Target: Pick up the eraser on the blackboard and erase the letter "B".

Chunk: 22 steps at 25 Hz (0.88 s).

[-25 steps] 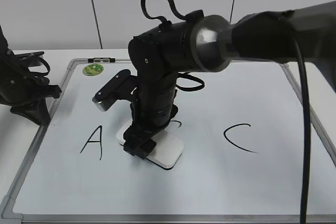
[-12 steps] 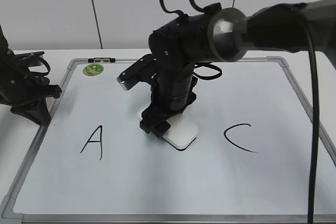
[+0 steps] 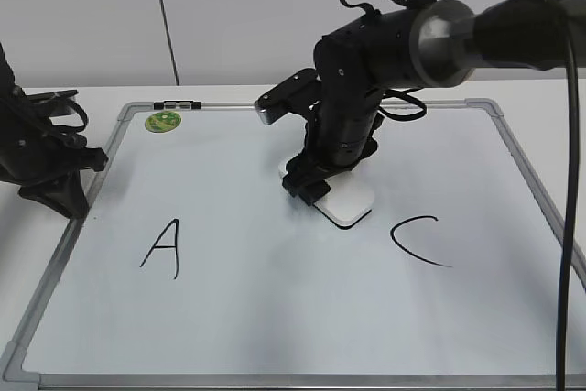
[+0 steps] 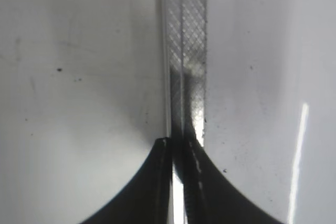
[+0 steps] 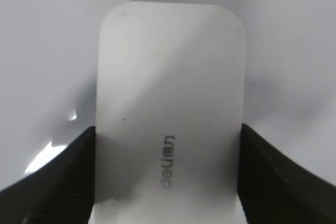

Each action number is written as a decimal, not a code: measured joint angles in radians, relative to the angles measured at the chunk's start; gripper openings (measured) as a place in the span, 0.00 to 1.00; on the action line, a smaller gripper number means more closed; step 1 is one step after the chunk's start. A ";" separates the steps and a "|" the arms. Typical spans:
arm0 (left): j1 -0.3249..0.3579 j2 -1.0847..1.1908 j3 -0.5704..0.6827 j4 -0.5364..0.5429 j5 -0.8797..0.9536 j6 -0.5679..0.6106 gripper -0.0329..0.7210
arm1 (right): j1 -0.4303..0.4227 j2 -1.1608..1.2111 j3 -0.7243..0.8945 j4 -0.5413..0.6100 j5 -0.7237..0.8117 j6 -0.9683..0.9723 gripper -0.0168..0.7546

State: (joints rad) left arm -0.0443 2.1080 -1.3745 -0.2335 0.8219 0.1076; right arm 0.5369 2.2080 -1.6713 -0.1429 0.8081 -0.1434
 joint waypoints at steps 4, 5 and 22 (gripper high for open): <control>0.000 0.000 0.000 0.000 0.000 0.000 0.10 | -0.011 0.003 -0.012 -0.008 -0.002 0.016 0.72; 0.000 0.000 0.000 0.000 0.000 0.000 0.10 | -0.013 0.003 -0.020 -0.008 0.005 0.019 0.72; 0.000 0.007 -0.019 0.002 0.020 0.000 0.10 | -0.108 -0.237 0.065 0.059 0.090 0.018 0.72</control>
State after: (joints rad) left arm -0.0443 2.1150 -1.3932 -0.2318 0.8419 0.1076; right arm 0.4285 1.9713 -1.6061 -0.0836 0.8977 -0.1249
